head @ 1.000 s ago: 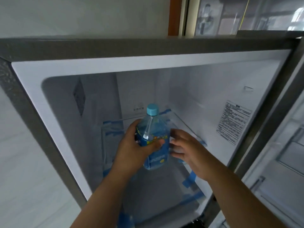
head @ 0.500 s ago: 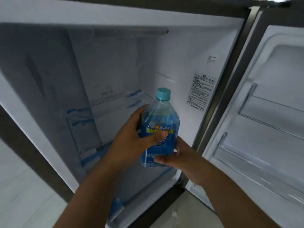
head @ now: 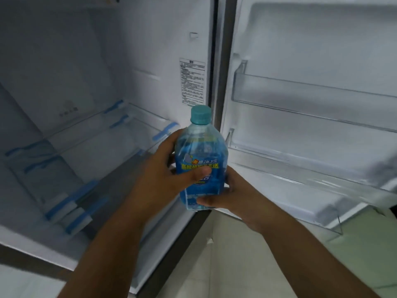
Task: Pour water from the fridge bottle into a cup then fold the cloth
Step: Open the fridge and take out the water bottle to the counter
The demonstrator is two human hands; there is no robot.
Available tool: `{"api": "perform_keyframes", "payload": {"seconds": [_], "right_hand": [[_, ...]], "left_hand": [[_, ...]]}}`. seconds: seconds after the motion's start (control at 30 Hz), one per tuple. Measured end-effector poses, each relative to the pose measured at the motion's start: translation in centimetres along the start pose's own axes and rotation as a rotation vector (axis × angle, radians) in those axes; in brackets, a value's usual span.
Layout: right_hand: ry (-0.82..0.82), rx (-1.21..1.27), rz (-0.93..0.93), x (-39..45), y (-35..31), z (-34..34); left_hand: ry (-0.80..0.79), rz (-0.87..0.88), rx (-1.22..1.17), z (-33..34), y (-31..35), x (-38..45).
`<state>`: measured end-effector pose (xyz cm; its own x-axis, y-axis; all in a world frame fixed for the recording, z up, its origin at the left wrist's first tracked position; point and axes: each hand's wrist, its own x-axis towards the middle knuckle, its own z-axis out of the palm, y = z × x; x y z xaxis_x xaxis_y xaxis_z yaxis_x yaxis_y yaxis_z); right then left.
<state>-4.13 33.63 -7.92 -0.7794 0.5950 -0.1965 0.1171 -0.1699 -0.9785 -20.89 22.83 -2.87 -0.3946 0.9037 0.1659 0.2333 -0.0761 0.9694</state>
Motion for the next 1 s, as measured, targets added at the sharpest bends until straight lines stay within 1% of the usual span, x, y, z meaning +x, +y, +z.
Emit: {"api": "perform_keyframes", "payload": {"seconds": [0.2, 0.37, 0.47, 0.7, 0.87, 1.0], "right_hand": [[0.134, 0.055, 0.01, -4.6, 2.3, -3.7], [0.247, 0.068, 0.014, -10.5, 3.5, -7.4], [0.309, 0.103, 0.018, -14.2, 4.3, -9.3], [0.594, 0.165, 0.027, -22.5, 6.1, -12.4], [0.907, 0.224, 0.007, -28.5, 6.7, -13.6], [1.155, 0.247, -0.006, -32.9, 7.2, -11.9]], "left_hand": [[-0.116, -0.014, 0.008, 5.8, 1.0, -0.6], [-0.221, -0.031, -0.005, 11.5, 1.6, -2.4], [-0.298, -0.006, -0.013, 15.1, 2.2, -3.3], [-0.626, 0.037, -0.022, 23.8, 3.4, -3.3], [-0.931, 0.1, -0.073, 30.9, 4.8, -2.9], [-1.191, 0.166, -0.139, 35.0, 6.1, -4.4]]}}
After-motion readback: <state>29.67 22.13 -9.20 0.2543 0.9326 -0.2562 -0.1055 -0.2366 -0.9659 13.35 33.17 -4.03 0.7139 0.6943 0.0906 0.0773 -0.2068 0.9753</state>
